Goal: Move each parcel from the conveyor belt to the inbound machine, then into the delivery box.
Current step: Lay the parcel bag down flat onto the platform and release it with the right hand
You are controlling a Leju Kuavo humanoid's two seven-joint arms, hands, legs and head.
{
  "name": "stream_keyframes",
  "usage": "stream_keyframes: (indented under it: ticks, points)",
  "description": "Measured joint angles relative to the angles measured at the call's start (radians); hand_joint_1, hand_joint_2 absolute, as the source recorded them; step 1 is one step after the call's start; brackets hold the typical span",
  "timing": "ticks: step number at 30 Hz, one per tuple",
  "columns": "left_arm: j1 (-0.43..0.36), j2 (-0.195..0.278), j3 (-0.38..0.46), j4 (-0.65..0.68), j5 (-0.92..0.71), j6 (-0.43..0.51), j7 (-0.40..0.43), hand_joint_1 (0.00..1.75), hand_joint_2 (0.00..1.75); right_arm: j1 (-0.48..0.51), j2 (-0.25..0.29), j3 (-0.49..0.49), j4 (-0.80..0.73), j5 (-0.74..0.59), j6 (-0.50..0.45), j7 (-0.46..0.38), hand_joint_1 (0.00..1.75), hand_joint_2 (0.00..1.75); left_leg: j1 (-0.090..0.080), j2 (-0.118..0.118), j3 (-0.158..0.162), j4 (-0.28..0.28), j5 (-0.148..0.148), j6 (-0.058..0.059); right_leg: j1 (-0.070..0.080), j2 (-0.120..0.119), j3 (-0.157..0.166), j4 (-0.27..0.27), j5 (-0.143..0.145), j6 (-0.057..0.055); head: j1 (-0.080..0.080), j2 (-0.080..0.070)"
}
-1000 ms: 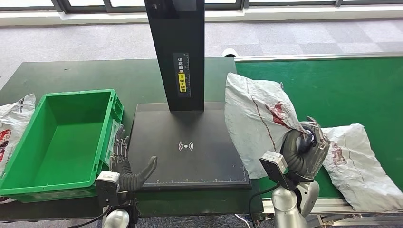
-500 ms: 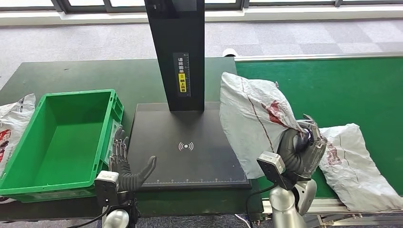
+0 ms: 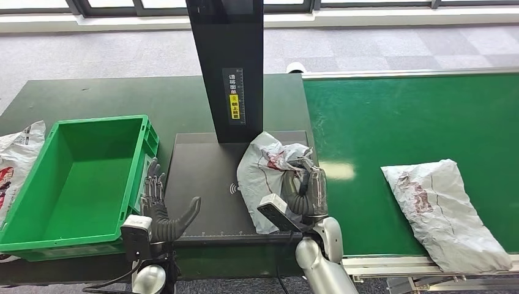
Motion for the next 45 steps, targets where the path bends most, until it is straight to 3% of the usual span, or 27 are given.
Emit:
stream_keyframes:
  ticks: [14, 18, 29, 37, 42, 45]
  points:
    - [-0.007, 0.0, 0.0, 0.014, -0.01, -0.021, 0.0, 0.0, 1.75, -0.041, -0.013, 0.039, 0.128, 0.045, 0.023, 0.07, 1.72, 1.75, 0.0, 0.0, 0.0, 0.0, 0.0, 0.0, 0.0, 0.0, 0.0, 0.0, 0.0, 0.0, 0.0, 0.0]
    - [-0.013, 0.0, 0.0, 0.02, -0.018, -0.031, 0.0, 0.0, 1.75, -0.06, -0.015, 0.039, 0.171, 0.069, 0.058, 0.107, 0.0, 1.75, 0.0, 0.0, 0.0, 0.0, 0.0, 0.0, 0.0, 0.0, 0.0, 0.0, 0.0, 0.0, 0.0, 0.0]
    - [-0.018, 0.0, 0.0, 0.026, -0.029, -0.039, 0.0, 0.0, 1.75, -0.08, -0.016, 0.04, 0.252, 0.041, 0.092, 0.097, 0.0, 1.75, 0.0, 0.0, 0.0, 0.0, 0.0, 0.0, 0.0, 0.0, 0.0, 0.0, 0.0, 0.0, 0.0, 0.0]
    - [-0.018, 0.0, 0.0, 0.032, -0.03, -0.039, 0.0, 0.0, 1.75, -0.073, -0.018, 0.04, 0.239, -0.035, 0.079, 0.022, 0.0, 1.75, 0.0, 0.0, 0.0, 0.0, 0.0, 0.0, 0.0, 0.0, 0.0, 0.0, 0.0, 0.0, 0.0, 0.0]
    - [-0.017, 0.0, 0.0, 0.032, -0.027, -0.031, 0.0, 0.0, 1.75, -0.008, -0.016, 0.04, 0.096, -0.183, 0.005, -0.122, 0.0, 1.75, 0.0, 0.0, 0.0, 0.0, 0.0, 0.0, 0.0, 0.0, -0.001, 0.0, 0.0, 0.0, 0.0, 0.0]
    - [-0.017, 0.0, 0.0, 0.033, -0.025, -0.028, 0.0, 0.0, 1.75, 0.06, -0.015, 0.05, -0.067, -0.259, -0.025, -0.16, 0.0, 1.75, 0.0, 0.0, -0.001, 0.0, 0.0, 0.0, 0.0, 0.0, -0.001, 0.0, 0.0, 0.0, 0.0, 0.0]
